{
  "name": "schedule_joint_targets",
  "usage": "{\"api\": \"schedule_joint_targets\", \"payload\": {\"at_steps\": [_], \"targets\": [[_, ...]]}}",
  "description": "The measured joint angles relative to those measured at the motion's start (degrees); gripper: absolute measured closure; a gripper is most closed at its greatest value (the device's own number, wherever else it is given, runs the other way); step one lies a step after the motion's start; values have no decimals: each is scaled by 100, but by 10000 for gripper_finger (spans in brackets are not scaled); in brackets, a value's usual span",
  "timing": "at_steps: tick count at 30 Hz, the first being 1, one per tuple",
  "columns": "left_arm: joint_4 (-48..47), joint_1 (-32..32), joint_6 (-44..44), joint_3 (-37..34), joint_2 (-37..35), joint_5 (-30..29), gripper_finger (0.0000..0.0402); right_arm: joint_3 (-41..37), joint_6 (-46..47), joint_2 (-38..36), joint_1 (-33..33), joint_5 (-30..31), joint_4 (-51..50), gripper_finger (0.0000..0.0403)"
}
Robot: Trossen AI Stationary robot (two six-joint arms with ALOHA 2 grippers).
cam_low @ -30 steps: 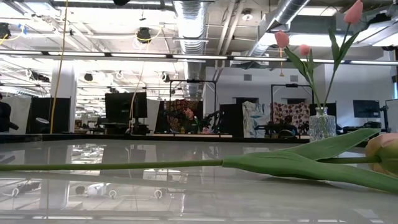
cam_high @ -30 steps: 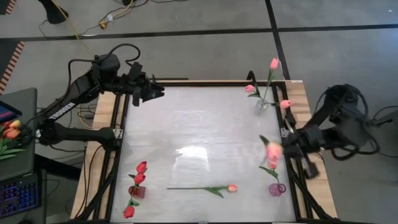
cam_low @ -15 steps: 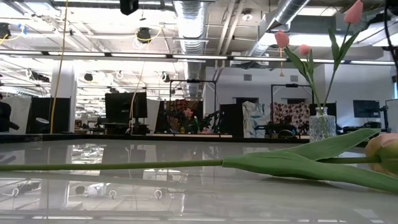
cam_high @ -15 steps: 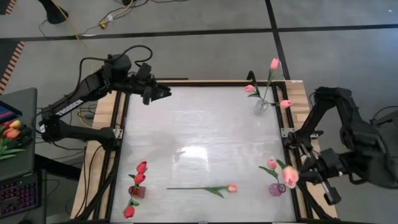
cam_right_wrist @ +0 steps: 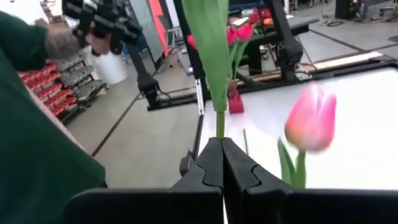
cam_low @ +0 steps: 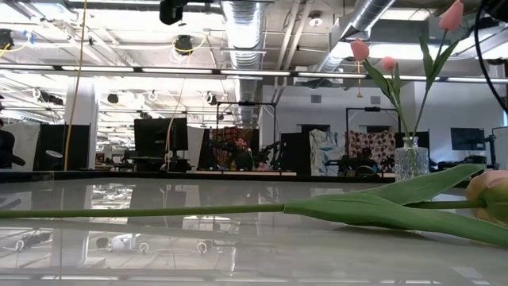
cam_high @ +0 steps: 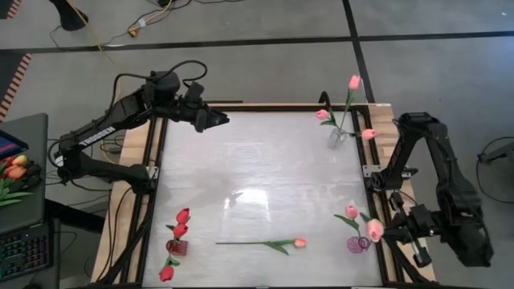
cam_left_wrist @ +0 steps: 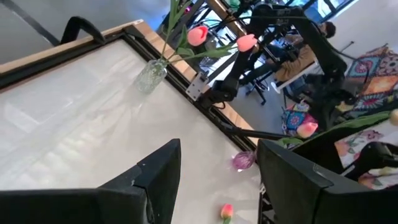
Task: Sort flowers into vase by color
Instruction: Put the pink flower in the pink vase
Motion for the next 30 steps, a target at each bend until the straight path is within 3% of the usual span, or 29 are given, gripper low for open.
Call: {"api": "schedule_joint_targets", "payload": {"at_steps": [11,30], "targets": [[-62,0,-208,2,-17,-86,203,-878,754,-4,404,-28,-278,386],[-91,0,-418,2,-17,-133,203,-1270,831,-4,397,-600,-476,386]]}}
